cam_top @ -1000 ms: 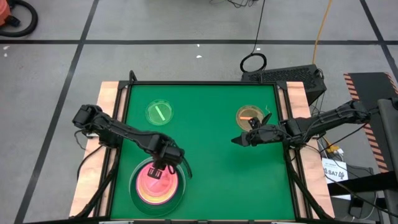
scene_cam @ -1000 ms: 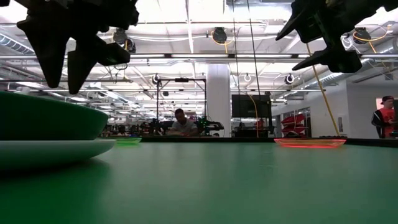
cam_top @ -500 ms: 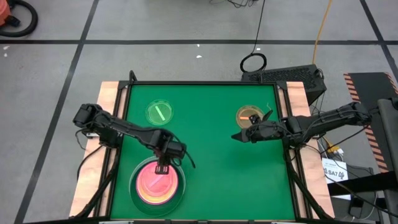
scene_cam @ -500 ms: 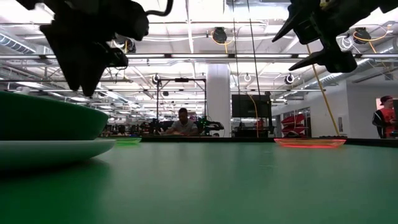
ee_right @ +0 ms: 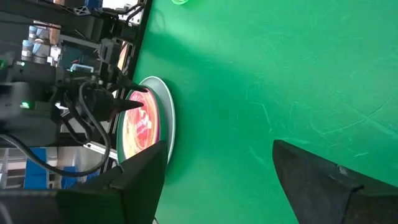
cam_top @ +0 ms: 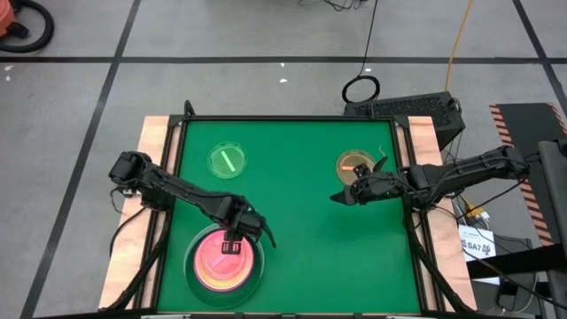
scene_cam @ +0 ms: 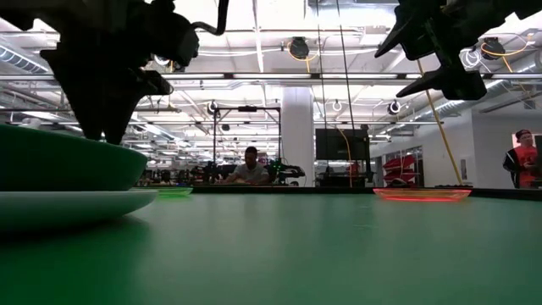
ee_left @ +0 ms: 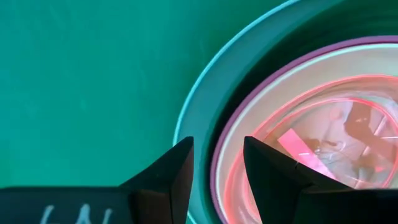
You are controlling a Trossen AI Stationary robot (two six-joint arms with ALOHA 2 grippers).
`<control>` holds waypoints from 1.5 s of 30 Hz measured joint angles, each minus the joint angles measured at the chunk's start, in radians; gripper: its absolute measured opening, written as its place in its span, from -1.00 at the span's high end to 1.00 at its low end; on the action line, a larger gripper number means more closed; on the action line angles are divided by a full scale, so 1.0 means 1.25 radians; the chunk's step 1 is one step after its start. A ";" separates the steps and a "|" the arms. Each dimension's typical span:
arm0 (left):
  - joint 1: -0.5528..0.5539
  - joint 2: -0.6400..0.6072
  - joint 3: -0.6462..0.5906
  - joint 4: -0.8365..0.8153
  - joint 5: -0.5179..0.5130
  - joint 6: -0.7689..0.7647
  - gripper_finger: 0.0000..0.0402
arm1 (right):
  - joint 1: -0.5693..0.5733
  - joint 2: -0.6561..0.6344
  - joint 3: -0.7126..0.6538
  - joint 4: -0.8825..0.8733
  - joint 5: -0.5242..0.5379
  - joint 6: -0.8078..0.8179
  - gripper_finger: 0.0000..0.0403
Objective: Stack plastic plates
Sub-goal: Stack the small pink plate on top of the stacked small green plate
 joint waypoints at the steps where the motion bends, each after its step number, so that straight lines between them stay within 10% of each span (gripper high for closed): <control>1: -0.004 0.001 0.000 -0.001 0.000 -0.013 0.27 | 0.000 0.000 0.000 0.000 0.000 0.000 -0.40; 45: -0.060 -0.022 -0.051 0.033 -0.014 -0.159 0.75 | 0.002 0.000 0.000 0.001 -0.003 -0.031 -0.40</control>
